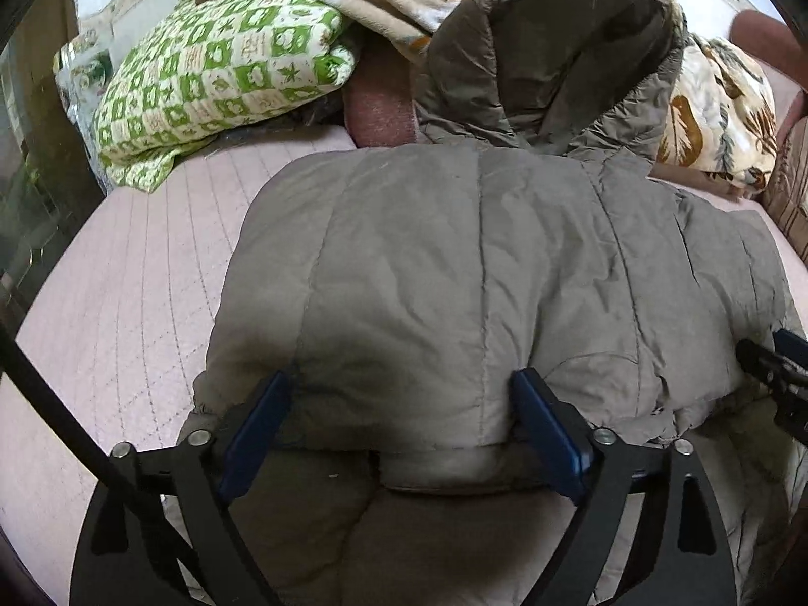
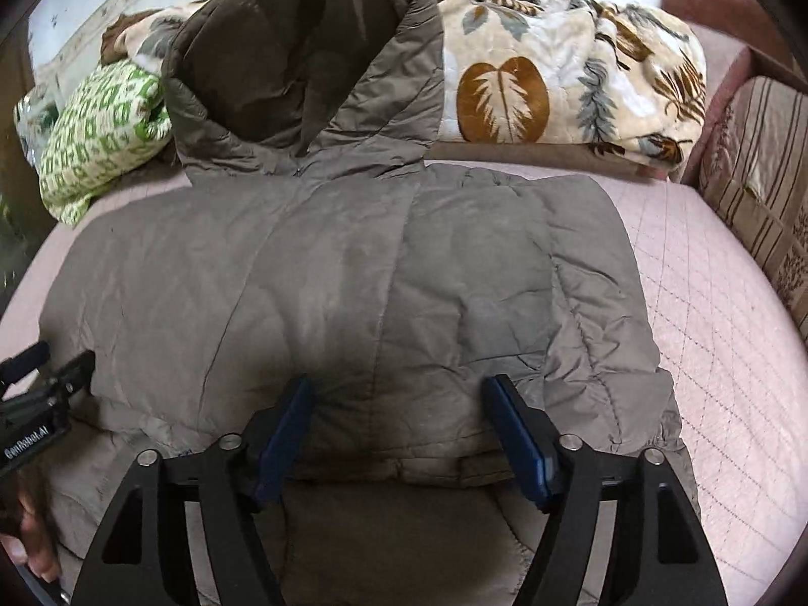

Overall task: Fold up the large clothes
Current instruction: 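Open the left tool and release the sleeve onto the jacket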

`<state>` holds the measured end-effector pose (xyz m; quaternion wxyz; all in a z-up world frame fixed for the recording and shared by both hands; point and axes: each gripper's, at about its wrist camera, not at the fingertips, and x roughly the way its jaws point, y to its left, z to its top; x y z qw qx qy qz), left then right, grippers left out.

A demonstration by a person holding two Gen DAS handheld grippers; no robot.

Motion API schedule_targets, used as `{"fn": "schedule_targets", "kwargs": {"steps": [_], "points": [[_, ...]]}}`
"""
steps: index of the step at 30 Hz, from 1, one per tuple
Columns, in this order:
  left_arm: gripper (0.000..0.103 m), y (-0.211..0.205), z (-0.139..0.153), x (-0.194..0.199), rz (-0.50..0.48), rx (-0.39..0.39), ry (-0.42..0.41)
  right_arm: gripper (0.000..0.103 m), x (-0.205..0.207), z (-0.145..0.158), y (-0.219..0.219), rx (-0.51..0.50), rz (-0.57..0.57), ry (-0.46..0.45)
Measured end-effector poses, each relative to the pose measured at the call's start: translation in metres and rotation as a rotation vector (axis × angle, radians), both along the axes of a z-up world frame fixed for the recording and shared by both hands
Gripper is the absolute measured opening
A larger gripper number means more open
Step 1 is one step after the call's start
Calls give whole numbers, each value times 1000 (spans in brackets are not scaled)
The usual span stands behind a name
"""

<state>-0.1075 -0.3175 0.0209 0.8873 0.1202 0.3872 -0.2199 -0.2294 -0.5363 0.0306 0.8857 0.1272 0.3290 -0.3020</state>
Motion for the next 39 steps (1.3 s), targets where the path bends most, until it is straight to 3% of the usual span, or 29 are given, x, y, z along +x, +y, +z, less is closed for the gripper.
{"fn": "schedule_targets", "kwargs": {"steps": [39], "points": [[95, -1, -2, -2, 11, 12, -19, 79, 3, -1, 1, -11, -2, 14]]}}
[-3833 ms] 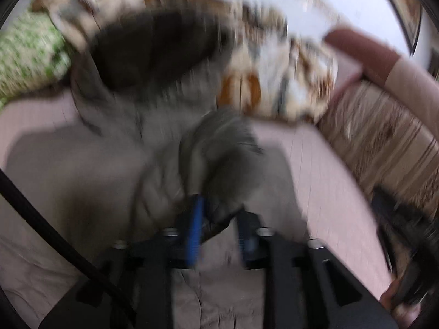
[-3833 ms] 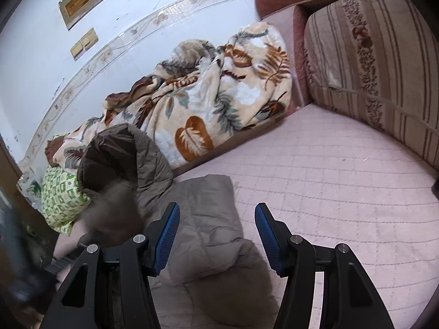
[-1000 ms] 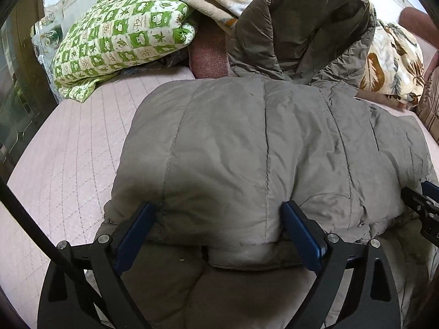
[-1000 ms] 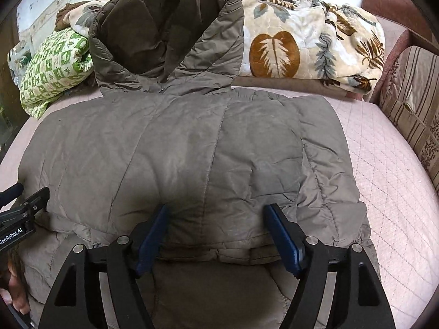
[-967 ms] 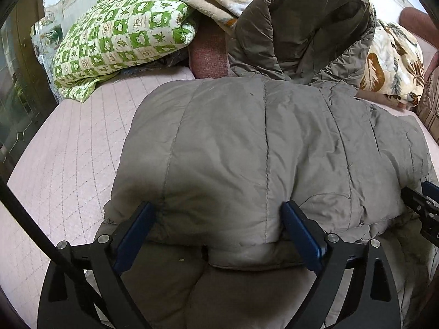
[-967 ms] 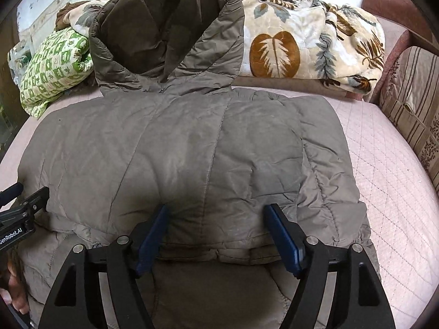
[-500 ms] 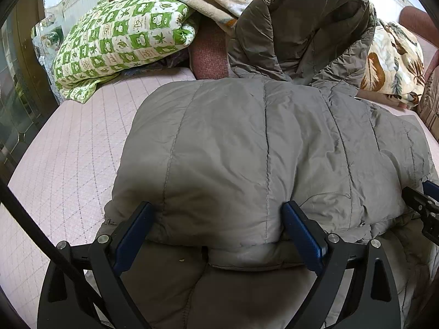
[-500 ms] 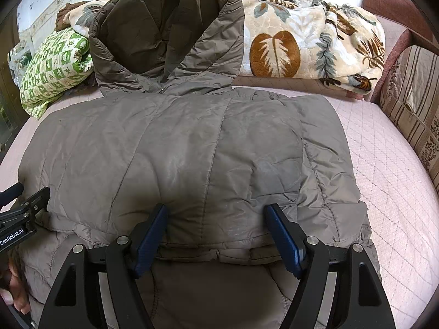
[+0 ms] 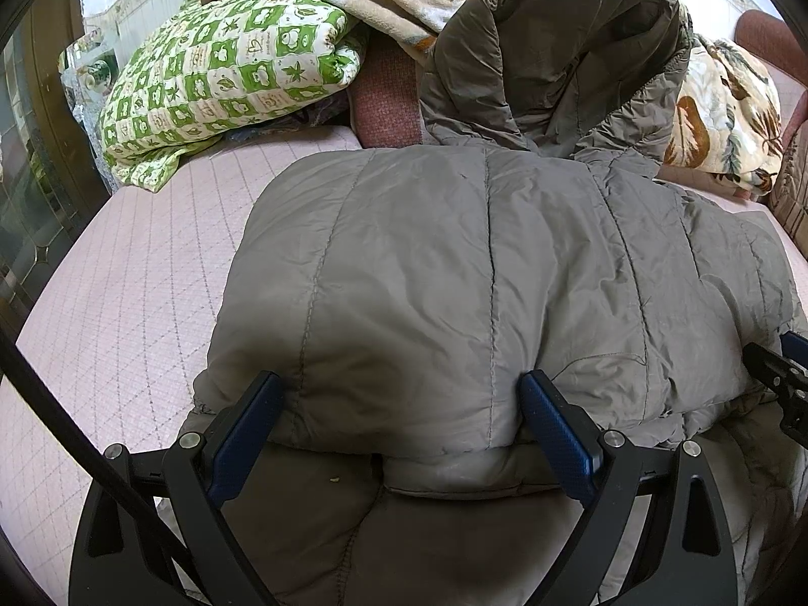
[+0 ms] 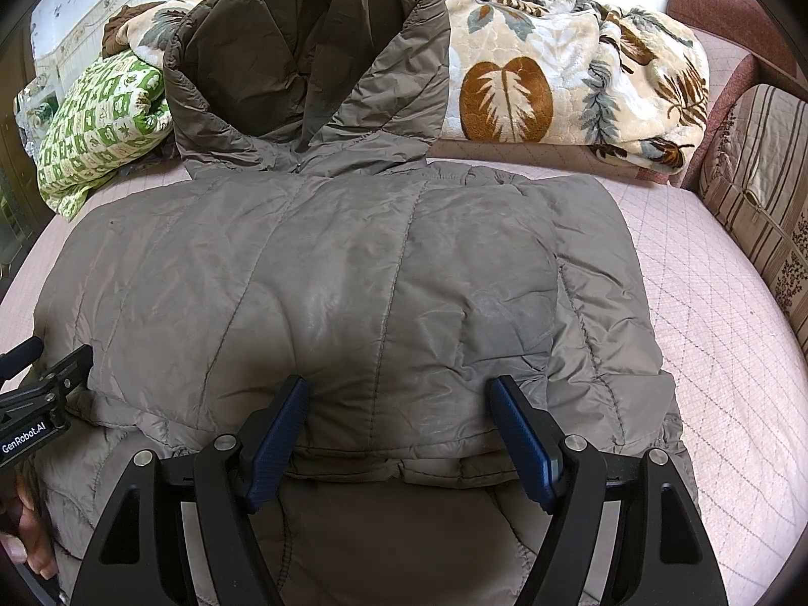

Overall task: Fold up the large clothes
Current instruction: 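Open the left tool and release the sleeve onto the jacket, then grasp the jacket hood with the right tool and lift it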

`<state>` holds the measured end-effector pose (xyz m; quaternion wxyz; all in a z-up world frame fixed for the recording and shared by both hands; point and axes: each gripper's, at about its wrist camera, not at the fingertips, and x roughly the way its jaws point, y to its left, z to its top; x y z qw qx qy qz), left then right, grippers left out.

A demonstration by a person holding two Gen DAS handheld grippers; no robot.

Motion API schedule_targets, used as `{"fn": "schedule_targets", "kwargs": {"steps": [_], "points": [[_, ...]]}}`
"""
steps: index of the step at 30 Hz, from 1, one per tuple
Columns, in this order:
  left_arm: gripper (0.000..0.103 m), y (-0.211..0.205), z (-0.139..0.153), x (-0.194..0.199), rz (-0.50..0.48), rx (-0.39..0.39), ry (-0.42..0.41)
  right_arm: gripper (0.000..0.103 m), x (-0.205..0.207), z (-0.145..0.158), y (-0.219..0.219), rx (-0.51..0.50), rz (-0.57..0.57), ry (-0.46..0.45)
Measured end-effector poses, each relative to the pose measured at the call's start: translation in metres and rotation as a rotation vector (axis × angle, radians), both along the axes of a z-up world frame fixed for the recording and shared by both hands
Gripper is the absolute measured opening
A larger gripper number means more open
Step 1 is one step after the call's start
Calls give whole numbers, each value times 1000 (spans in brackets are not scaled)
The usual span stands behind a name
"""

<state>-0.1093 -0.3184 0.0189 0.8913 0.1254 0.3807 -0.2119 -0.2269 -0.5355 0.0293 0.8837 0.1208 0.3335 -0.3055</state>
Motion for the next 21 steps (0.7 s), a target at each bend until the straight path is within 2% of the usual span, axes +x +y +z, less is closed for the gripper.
{"fn": "schedule_targets", "kwargs": {"steps": [8, 12, 21], "points": [[95, 1, 5, -3, 0, 9, -8, 80, -4, 7, 2, 13, 3, -15], [95, 3, 17, -8, -3, 1, -27, 81, -14, 22, 5, 50, 16, -71], [95, 9, 49, -17, -18, -64, -64, 81, -36, 59, 28, 6, 41, -148]]}}
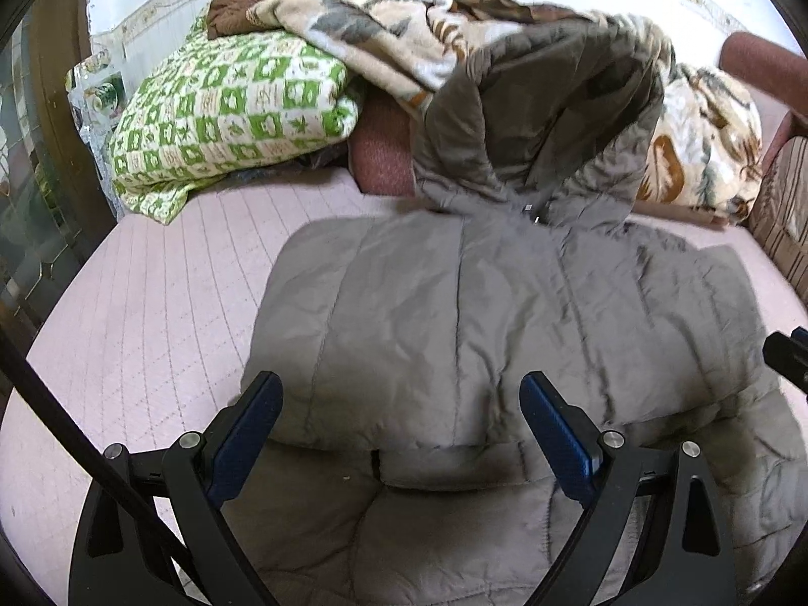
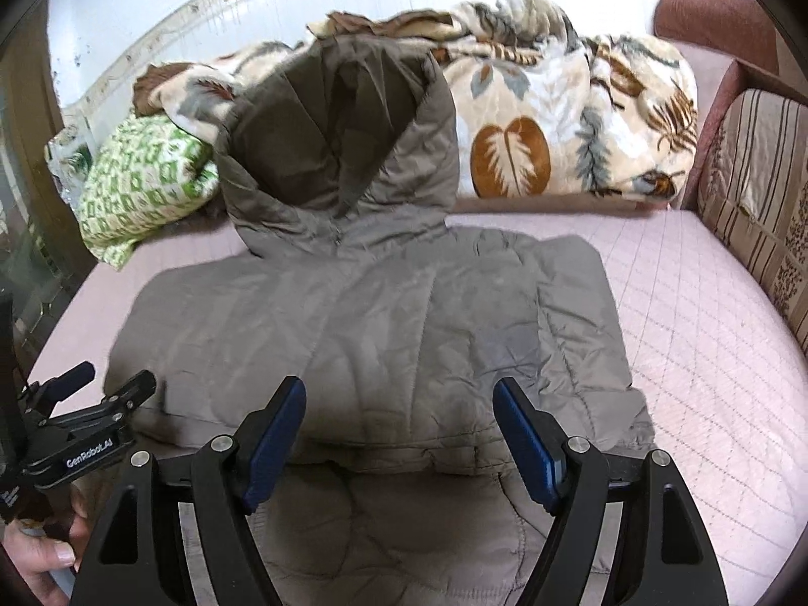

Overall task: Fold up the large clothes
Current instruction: 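Grasp the jacket hood with the right tool and lift it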

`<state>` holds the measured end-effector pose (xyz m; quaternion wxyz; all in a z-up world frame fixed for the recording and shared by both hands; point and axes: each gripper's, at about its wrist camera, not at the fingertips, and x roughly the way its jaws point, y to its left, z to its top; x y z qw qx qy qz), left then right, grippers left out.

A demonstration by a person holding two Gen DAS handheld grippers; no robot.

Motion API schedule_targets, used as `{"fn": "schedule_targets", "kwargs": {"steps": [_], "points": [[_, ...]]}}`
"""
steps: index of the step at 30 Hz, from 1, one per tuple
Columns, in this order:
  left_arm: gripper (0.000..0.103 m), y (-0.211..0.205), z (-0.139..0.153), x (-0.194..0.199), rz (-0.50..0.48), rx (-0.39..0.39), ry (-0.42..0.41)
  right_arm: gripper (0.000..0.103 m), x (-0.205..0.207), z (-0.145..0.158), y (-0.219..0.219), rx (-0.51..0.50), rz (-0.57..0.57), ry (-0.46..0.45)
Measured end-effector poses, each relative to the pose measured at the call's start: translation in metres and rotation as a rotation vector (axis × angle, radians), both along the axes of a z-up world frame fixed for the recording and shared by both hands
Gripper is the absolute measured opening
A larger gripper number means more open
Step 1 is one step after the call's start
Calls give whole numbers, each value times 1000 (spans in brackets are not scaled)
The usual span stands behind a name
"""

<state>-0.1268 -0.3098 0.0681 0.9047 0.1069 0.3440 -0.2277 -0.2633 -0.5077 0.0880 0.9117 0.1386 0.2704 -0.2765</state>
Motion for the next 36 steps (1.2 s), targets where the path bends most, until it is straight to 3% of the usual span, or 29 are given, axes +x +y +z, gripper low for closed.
{"fn": "schedule_targets", "kwargs": {"steps": [5, 9, 11, 15, 20, 25, 31, 33, 34, 36], "points": [[95, 5, 21, -4, -17, -70, -8, 81, -14, 23, 1, 79, 19, -69], [95, 10, 24, -3, -19, -91, -1, 81, -11, 58, 1, 53, 20, -86], [95, 11, 23, -2, -13, -94, 2, 81, -5, 79, -10, 108, 31, -117], [95, 14, 28, 0, 0, -110, -10, 84, 20, 124, -37, 267, 49, -208], [95, 18, 36, 0, -8, -143, -27, 84, 73, 161, -67, 332, -5, -239], [95, 16, 37, 0, -19, -127, -49, 84, 127, 171, -100, 431, -68, -264], [95, 15, 36, 4, -33, -137, -46, 84, 174, 147, -156, 596, -177, -298], [95, 15, 36, 7, -42, -153, -43, 62, 182, 141, -166, 607, -168, -310], [95, 15, 36, 8, -47, -164, -35, 37, 185, 138, -166, 589, -169, -289], [95, 15, 39, 14, -67, -205, 1, 31, 182, 134, -161, 580, -154, -293]]}}
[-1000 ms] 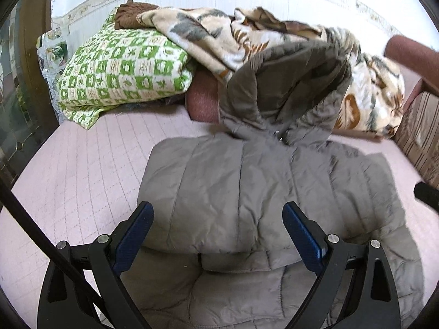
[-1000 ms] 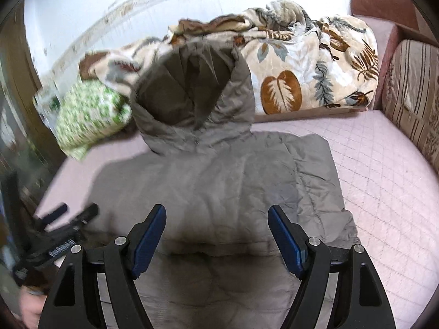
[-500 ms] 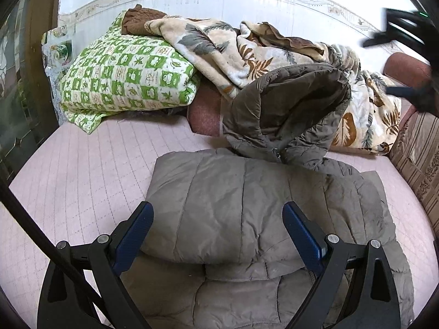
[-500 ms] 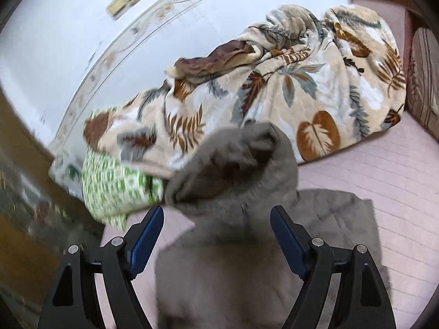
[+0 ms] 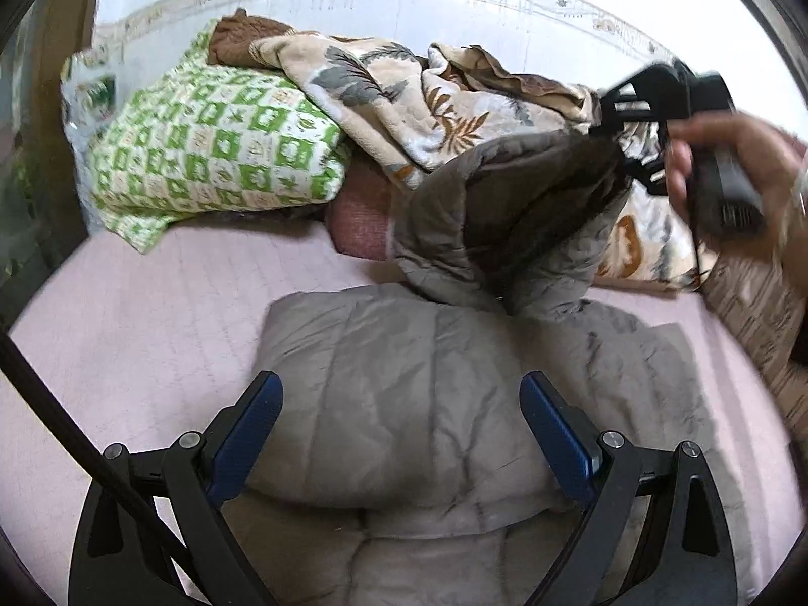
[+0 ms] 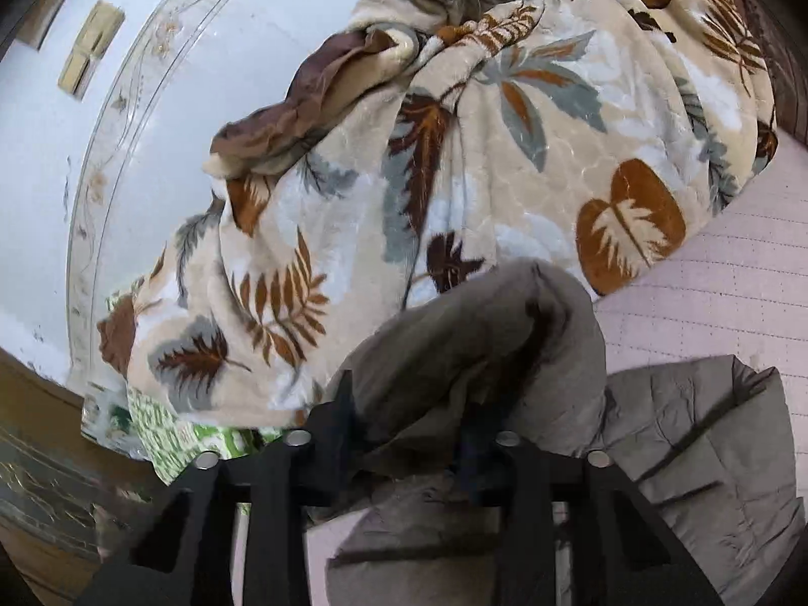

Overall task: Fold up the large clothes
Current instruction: 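Grasp the jacket hood with the right tool and lift it, then lay the held hood down onto the jacket body with the right tool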

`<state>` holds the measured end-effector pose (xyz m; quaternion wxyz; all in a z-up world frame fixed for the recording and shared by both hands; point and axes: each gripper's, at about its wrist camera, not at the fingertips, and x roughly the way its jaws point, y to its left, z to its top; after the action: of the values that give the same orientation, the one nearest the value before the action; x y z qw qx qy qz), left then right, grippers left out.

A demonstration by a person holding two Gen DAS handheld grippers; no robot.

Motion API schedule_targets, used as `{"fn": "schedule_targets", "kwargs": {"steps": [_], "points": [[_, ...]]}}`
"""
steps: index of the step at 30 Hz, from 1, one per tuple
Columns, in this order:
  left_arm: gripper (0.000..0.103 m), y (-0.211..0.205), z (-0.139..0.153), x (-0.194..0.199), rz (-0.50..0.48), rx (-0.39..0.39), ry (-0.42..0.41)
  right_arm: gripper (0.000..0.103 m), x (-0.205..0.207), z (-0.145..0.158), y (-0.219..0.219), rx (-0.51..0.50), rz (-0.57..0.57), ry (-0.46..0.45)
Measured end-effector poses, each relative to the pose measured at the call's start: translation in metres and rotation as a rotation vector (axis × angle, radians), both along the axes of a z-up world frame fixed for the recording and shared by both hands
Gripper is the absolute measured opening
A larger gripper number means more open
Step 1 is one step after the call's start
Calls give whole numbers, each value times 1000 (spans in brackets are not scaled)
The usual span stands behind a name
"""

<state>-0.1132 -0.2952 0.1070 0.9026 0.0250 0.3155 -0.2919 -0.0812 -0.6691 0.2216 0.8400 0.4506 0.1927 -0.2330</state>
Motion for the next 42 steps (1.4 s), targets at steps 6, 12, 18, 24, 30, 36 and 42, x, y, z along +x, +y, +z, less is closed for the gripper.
{"fn": "schedule_targets", "kwargs": {"steps": [6, 12, 18, 24, 30, 36, 42], "points": [[94, -3, 16, 24, -76, -223, 202, 25, -25, 0, 34, -89, 76, -31], [91, -32, 35, 48, -114, -371, 280, 20, -55, -3, 63, -149, 144, -36], [60, -63, 33, 47, -139, -315, 281, 17, -92, -7, 89, -158, 199, -90], [60, -58, 24, 8, -148, -190, 177, 16, -131, -19, 122, -168, 228, -114], [60, -34, -1, -34, -145, -70, 131, 15, -171, -46, 163, -220, 222, -98], [60, -24, -32, -52, -113, 34, 99, 14, -183, -111, 177, -198, 188, -9], [60, -27, -40, -48, -136, 52, 75, 16, -174, -151, 165, -146, 204, 77]]}}
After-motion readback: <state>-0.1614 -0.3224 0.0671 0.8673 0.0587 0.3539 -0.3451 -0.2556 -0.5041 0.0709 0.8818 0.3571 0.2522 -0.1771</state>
